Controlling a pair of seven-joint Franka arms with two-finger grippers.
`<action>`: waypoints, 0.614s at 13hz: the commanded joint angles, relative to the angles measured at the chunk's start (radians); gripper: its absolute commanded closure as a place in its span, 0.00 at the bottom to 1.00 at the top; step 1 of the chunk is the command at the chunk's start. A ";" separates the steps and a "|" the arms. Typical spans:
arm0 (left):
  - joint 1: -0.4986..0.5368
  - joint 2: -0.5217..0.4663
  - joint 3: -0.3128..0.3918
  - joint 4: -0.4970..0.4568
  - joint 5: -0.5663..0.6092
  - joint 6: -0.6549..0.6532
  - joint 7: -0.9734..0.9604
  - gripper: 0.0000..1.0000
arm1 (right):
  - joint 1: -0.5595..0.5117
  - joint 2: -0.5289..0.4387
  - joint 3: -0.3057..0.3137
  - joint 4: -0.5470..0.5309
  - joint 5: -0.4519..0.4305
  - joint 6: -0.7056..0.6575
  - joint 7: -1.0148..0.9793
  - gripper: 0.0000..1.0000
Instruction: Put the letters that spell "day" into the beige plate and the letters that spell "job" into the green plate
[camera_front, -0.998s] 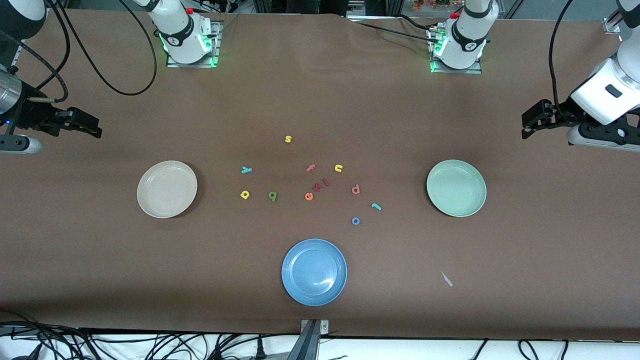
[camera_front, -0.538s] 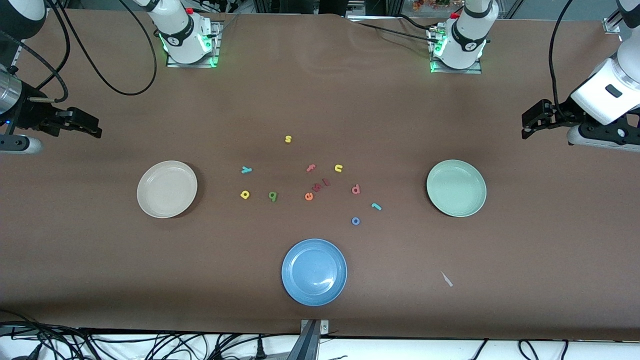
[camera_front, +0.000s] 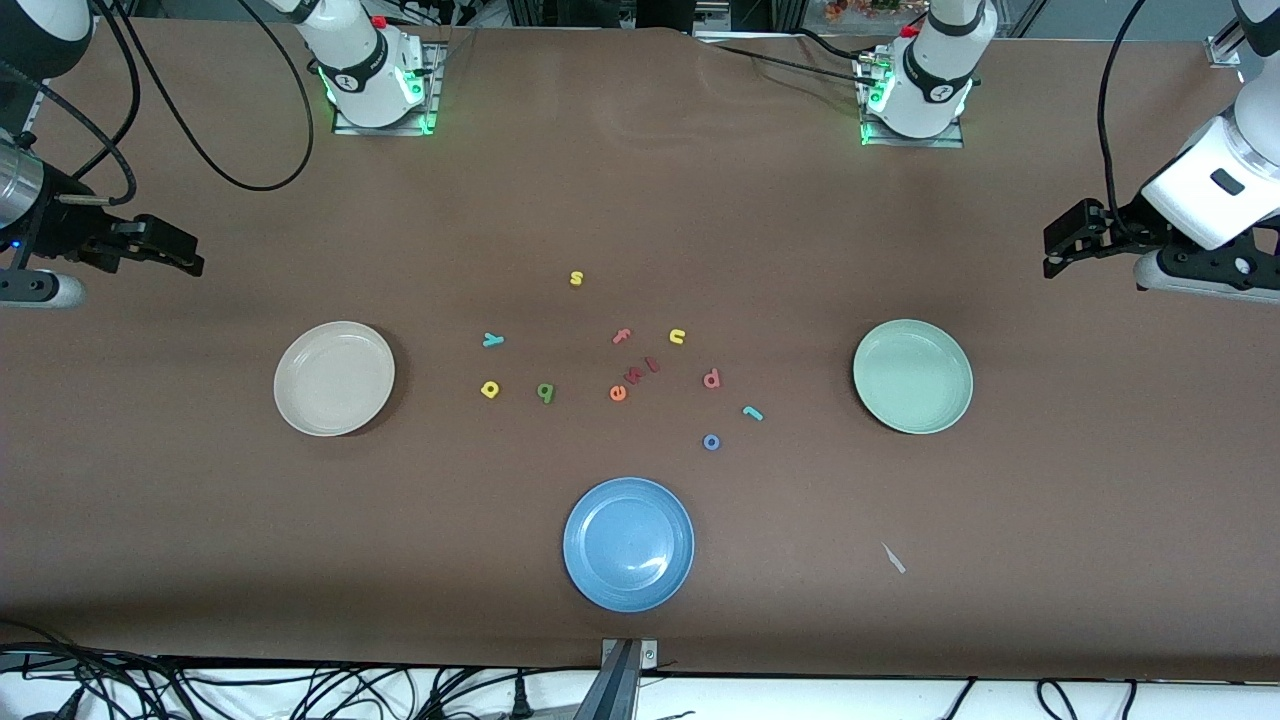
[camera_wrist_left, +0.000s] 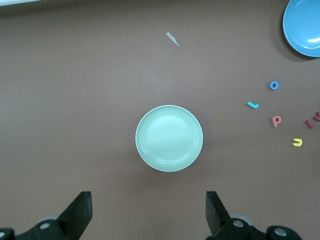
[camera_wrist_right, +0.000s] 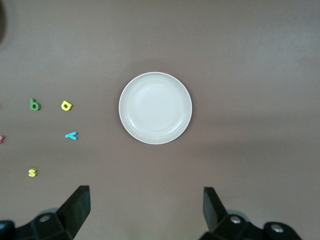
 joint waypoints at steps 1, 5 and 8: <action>0.002 0.004 -0.003 0.019 0.029 -0.021 0.020 0.00 | -0.004 0.000 0.005 0.010 -0.006 -0.016 0.008 0.00; 0.002 0.004 -0.003 0.019 0.029 -0.021 0.019 0.00 | -0.002 0.000 0.005 0.010 -0.006 -0.016 0.009 0.00; 0.002 0.004 -0.003 0.019 0.029 -0.021 0.013 0.00 | -0.002 0.000 0.005 0.009 -0.004 -0.018 0.009 0.00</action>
